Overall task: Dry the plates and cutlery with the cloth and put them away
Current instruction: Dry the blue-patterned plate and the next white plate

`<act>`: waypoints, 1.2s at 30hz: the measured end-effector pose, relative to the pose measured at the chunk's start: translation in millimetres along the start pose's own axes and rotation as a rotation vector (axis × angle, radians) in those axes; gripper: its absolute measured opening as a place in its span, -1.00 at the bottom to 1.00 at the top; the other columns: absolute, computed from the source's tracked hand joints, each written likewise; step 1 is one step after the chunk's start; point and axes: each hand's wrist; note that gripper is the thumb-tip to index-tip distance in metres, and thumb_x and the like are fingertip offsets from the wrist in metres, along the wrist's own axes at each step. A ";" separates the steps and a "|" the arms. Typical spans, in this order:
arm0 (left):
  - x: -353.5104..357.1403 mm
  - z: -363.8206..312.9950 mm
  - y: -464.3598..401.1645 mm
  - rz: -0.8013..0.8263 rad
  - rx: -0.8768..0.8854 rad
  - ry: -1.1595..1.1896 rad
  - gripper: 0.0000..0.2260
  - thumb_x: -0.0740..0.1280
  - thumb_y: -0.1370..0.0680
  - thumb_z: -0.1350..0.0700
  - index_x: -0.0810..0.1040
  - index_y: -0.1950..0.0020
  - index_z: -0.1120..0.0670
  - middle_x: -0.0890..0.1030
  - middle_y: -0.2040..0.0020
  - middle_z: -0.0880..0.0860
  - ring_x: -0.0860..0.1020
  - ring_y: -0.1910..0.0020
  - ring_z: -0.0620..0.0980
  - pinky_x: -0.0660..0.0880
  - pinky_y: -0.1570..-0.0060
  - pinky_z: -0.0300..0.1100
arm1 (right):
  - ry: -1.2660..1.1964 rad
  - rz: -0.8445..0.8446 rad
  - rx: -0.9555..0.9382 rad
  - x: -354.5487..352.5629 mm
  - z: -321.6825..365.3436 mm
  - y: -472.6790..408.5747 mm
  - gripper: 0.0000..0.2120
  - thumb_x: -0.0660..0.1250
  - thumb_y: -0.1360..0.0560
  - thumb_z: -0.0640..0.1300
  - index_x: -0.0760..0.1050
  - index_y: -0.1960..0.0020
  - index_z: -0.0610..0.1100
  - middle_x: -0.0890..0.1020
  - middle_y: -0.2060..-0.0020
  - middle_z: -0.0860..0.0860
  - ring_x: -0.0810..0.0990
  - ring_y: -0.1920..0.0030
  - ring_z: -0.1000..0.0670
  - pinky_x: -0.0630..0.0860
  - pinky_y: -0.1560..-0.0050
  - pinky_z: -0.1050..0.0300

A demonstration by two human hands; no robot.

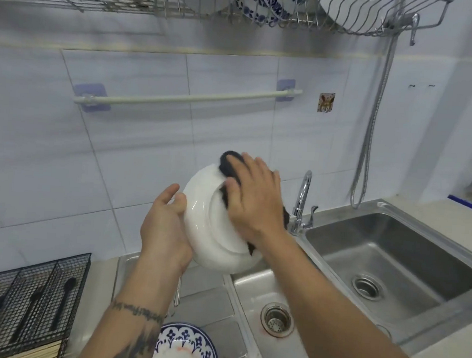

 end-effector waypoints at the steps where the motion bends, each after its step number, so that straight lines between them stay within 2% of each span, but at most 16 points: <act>1: -2.8 -2.0 -0.1 -0.018 0.017 -0.008 -0.79 0.29 -0.64 0.22 0.60 -0.17 -0.04 0.70 0.04 -0.01 0.68 0.35 -0.13 0.56 0.44 -0.25 | -0.119 0.029 0.072 -0.5 -11.0 -1.0 -0.55 -0.01 -0.62 0.06 0.33 -0.47 0.06 0.42 -0.43 0.06 0.32 -0.43 -0.02 0.23 -0.43 -0.16; 3: -9.7 -6.5 -1.6 -0.037 0.051 -0.043 -0.80 0.31 -0.62 0.20 0.61 -0.13 -0.07 0.70 0.06 -0.02 0.67 0.36 -0.13 0.56 0.43 -0.24 | -0.395 0.052 0.212 0.2 -25.0 8.4 -0.60 0.04 -0.66 -0.02 0.33 -0.48 0.06 0.46 -0.39 0.11 0.38 -0.39 0.07 0.31 -0.40 -0.08; 4: -12.6 -8.8 -2.8 -0.041 0.064 -0.064 -0.81 0.32 -0.62 0.19 0.62 -0.11 -0.09 0.70 0.05 -0.02 0.67 0.34 -0.12 0.57 0.38 -0.23 | -0.455 0.058 0.243 1.4 -25.9 16.2 -0.59 0.05 -0.66 -0.03 0.30 -0.50 0.06 0.43 -0.42 0.12 0.35 -0.41 0.09 0.30 -0.43 -0.07; 6: -13.4 -12.6 -4.6 -0.035 0.081 -0.096 -0.81 0.33 -0.62 0.17 0.63 -0.06 -0.12 0.71 0.01 -0.01 0.68 0.24 -0.08 0.59 0.24 -0.15 | -0.378 0.059 0.157 5.1 -16.6 26.0 -0.53 0.01 -0.63 0.04 0.22 -0.54 0.09 0.29 -0.51 0.10 0.21 -0.51 0.04 0.17 -0.50 -0.09; 8: -9.5 -12.3 -4.7 -0.028 0.079 -0.124 -0.81 0.32 -0.63 0.17 0.64 -0.02 -0.13 0.73 0.08 -0.03 0.69 0.21 -0.06 0.59 0.20 -0.11 | -0.150 0.054 -0.044 7.8 1.4 23.0 -0.50 -0.01 -0.59 0.08 0.22 -0.53 0.13 0.21 -0.55 0.08 0.13 -0.54 -0.06 0.02 -0.53 -0.11; 10: -5.2 -8.2 -2.6 -0.009 0.082 -0.164 -0.80 0.32 -0.63 0.17 0.65 -0.02 -0.14 0.74 0.12 -0.04 0.72 0.19 -0.03 0.62 0.17 -0.06 | -0.047 0.061 -0.181 5.7 17.7 11.5 -0.53 0.00 -0.59 0.11 0.28 -0.48 0.15 0.26 -0.53 0.07 0.13 -0.52 -0.10 -0.05 -0.48 -0.08; 12: -4.7 -5.7 0.4 -0.009 0.082 -0.170 -0.80 0.32 -0.63 0.16 0.65 -0.02 -0.14 0.74 0.09 -0.01 0.71 0.16 0.00 0.62 0.11 -0.03 | -0.055 0.091 -0.198 1.3 20.5 -2.4 -0.54 0.00 -0.58 0.13 0.35 -0.44 0.14 0.35 -0.48 0.06 0.20 -0.49 -0.09 0.01 -0.45 -0.07; 14: -8.3 -7.1 1.8 -0.027 0.099 -0.160 -0.81 0.35 -0.61 0.17 0.65 0.01 -0.14 0.73 0.16 -0.04 0.69 0.25 -0.04 0.60 0.18 -0.07 | -0.119 0.111 -0.119 -0.8 7.4 -10.0 -0.54 0.01 -0.58 0.12 0.37 -0.44 0.11 0.41 -0.44 0.05 0.29 -0.45 -0.04 0.16 -0.45 -0.09; 17: -15.9 -12.2 1.2 -0.061 0.105 -0.117 -0.81 0.35 -0.61 0.19 0.64 -0.02 -0.12 0.69 0.12 -0.03 0.64 0.29 -0.06 0.56 0.17 -0.10 | -0.433 0.104 0.191 3.1 -19.6 5.8 -0.57 0.03 -0.63 0.06 0.33 -0.47 0.11 0.46 -0.39 0.12 0.38 -0.39 0.07 0.28 -0.43 -0.01; 19: -18.5 -16.1 0.3 -0.059 0.101 -0.069 -0.81 0.32 -0.62 0.19 0.62 -0.05 -0.10 0.67 0.12 -0.02 0.63 0.30 -0.08 0.56 0.18 -0.11 | -0.599 0.082 0.341 12.8 -22.5 33.9 -0.58 0.04 -0.66 0.02 0.24 -0.51 0.20 0.39 -0.42 0.19 0.32 -0.43 0.15 0.25 -0.47 0.04; 24: -10.5 -13.2 0.0 -0.053 0.052 0.013 -0.82 0.31 -0.63 0.20 0.60 -0.09 -0.08 0.71 0.23 -0.08 0.66 0.34 -0.11 0.58 0.26 -0.14 | -0.707 -0.096 0.445 28.9 -0.9 83.2 -0.49 0.04 -0.60 0.04 0.09 -0.53 0.29 0.15 -0.55 0.24 0.07 -0.51 0.28 0.04 -0.55 0.11; 26: -3.3 -10.0 0.4 -0.022 0.014 0.062 -0.82 0.28 -0.65 0.20 0.58 -0.13 -0.06 0.70 0.14 -0.04 0.67 0.32 -0.09 0.59 0.29 -0.14 | -0.683 -0.154 0.400 29.6 7.5 92.7 -0.49 0.03 -0.60 0.03 0.07 -0.51 0.33 0.05 -0.57 0.24 0.00 -0.52 0.29 0.00 -0.54 0.18; 27: 0.2 -8.9 0.2 -0.001 0.001 0.086 -0.82 0.27 -0.65 0.20 0.57 -0.16 -0.05 0.69 0.12 -0.02 0.67 0.34 -0.09 0.59 0.34 -0.17 | -0.643 -0.176 0.366 29.0 10.3 95.4 -0.49 0.02 -0.61 0.03 0.07 -0.52 0.31 0.00 -0.58 0.23 -0.04 -0.54 0.25 -0.01 -0.54 0.14; 30: 9.3 -10.1 0.1 0.061 -0.011 0.122 -0.80 0.25 -0.67 0.21 0.55 -0.25 0.01 0.72 0.17 0.00 0.68 0.39 -0.10 0.57 0.47 -0.20 | -0.429 -0.177 0.217 23.2 15.9 96.1 -0.48 0.02 -0.62 0.02 0.09 -0.57 0.18 -0.06 -0.59 0.16 -0.15 -0.59 0.02 -0.06 -0.55 -0.15; 33: 13.3 -13.4 -2.0 0.122 -0.011 0.087 -0.78 0.26 -0.67 0.17 0.56 -0.27 -0.02 0.75 0.13 0.03 0.71 0.29 -0.06 0.61 0.40 -0.15 | -0.130 -0.121 -0.084 21.3 22.4 91.8 -0.45 0.05 -0.60 -0.01 0.11 -0.59 0.04 0.02 -0.60 0.01 -0.10 -0.59 -0.13 -0.11 -0.53 -0.29; 36: 14.4 -18.1 -0.5 0.176 -0.016 0.037 -0.78 0.27 -0.66 0.14 0.59 -0.25 -0.07 0.74 0.03 0.05 0.73 0.19 -0.01 0.63 0.32 -0.11 | -0.007 -0.073 -0.259 16.7 23.5 80.4 -0.45 0.05 -0.61 -0.02 0.09 -0.59 0.02 0.03 -0.60 -0.03 -0.06 -0.59 -0.17 -0.02 -0.51 -0.32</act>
Point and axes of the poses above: each hand's wrist, its own y-axis away from the middle knuckle, its own x-axis out of the palm, z = x × y
